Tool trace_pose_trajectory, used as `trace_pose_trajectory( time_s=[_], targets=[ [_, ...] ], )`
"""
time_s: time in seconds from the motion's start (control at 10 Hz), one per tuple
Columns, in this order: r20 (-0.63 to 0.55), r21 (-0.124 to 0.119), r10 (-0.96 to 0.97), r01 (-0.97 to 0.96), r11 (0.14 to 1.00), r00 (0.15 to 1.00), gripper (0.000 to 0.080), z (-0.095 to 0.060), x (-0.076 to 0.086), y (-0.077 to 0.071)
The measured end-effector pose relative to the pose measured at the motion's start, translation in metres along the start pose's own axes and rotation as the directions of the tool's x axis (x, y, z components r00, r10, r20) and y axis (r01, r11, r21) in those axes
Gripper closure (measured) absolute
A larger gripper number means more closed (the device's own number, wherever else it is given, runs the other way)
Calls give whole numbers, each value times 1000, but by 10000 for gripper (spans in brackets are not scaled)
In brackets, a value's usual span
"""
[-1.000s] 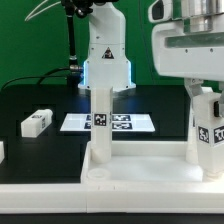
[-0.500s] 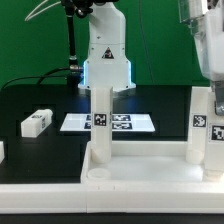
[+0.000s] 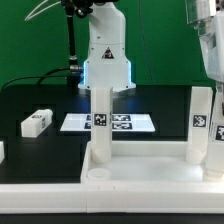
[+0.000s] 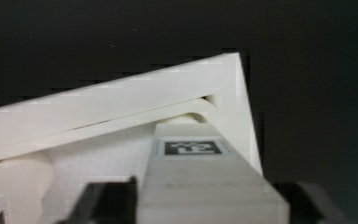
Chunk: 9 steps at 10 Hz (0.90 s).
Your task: Assemble desk
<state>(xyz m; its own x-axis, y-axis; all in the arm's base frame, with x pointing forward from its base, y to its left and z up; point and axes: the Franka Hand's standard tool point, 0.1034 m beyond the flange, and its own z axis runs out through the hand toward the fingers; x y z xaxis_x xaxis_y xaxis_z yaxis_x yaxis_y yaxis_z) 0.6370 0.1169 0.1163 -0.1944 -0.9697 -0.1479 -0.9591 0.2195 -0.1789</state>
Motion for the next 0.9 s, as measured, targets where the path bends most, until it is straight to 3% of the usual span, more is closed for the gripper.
trace_pose_trajectory(
  time_s=[0.2, 0.7, 0.8, 0.9],
  targets=[
    [46, -107, -439, 441, 891, 897, 183, 1, -4, 8],
    [77, -89, -719, 723, 685, 691, 150, 2, -2, 6],
    [89, -115, -869, 872, 476, 486, 150, -2, 0, 3],
    [89, -115, -937, 938, 328, 338, 150, -3, 0, -5]
  ],
)
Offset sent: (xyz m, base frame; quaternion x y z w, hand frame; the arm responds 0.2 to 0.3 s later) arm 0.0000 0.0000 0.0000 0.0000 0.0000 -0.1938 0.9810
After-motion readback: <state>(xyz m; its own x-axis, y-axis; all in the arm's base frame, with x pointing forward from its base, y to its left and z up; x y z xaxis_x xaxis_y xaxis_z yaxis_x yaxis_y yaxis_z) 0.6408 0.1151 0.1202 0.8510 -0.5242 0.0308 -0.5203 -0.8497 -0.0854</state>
